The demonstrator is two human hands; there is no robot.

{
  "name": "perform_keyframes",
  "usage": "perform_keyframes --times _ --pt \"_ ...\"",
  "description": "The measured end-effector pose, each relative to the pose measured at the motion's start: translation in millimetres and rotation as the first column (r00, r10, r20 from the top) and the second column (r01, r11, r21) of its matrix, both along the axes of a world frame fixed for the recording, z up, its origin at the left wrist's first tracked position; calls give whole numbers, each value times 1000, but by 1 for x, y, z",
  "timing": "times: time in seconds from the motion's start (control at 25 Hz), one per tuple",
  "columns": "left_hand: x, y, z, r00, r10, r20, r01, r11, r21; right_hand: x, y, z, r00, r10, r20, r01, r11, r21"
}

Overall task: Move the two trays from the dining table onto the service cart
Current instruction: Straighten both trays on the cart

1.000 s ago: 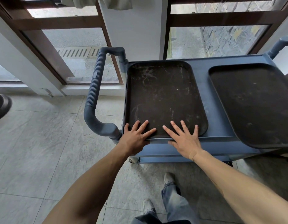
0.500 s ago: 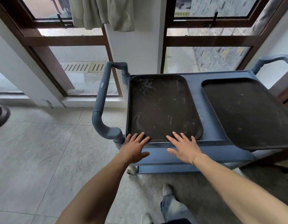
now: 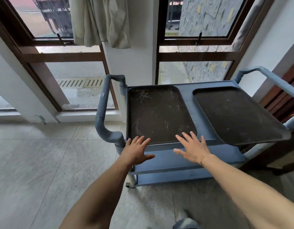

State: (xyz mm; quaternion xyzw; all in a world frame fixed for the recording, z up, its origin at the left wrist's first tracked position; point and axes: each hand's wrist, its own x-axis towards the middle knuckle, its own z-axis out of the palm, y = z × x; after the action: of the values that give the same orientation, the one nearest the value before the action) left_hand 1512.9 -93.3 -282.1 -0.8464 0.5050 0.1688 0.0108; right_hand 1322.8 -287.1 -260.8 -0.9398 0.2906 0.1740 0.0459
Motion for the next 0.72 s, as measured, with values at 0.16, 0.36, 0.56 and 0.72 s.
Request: perform_keyframes --times 0.16,0.36,0.56,0.72 --pt "-12 -17 12 998 -31 51 34 996 -78 -23 -18 13 999 -40 29 41 998 -41" --pt "-32 -57 28 993 -64 97 76 989 -128 -58 -55 24 993 -73 90 81 993 -89" --pt "-79 -109 39 993 -44 110 63 981 -181 -111 -111 31 985 -110 136 124 988 -95" --pt "-128 -155 42 992 -22 124 43 983 -176 -160 -166 30 984 -110 139 126 986 -113"
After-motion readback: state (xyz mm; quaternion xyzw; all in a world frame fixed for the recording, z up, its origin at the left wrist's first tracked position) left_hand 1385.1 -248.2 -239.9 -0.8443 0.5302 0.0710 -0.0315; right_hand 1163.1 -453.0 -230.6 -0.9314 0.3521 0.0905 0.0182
